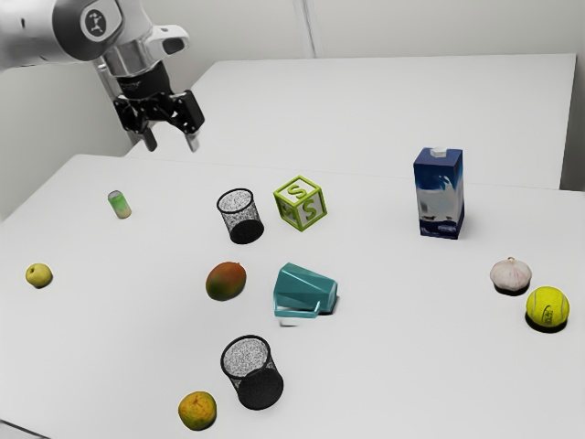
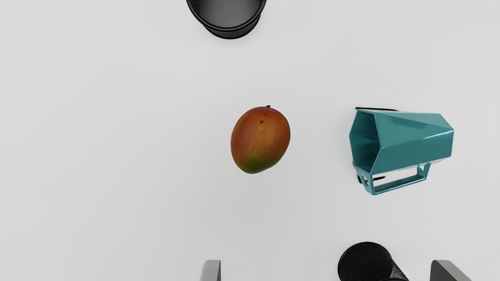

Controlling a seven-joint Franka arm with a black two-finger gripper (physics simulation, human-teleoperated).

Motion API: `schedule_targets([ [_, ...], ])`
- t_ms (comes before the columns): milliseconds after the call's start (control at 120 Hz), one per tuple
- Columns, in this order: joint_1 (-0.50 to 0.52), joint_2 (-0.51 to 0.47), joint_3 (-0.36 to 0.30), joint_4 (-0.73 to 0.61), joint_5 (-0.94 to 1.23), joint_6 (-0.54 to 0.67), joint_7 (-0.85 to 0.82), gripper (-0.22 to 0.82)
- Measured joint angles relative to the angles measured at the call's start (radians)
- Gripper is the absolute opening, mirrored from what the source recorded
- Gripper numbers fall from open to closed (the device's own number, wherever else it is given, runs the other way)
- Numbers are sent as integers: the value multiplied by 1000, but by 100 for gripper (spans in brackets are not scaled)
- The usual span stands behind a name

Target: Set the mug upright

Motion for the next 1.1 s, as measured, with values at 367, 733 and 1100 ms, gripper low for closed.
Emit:
schedule_targets([
  [367, -12, 12, 0, -65, -14, 58, 0, 58],
  [733, -10, -23, 2, -301, -174, 256, 19, 58],
  [1100, 3, -18, 0, -468, -381, 474, 116, 58],
])
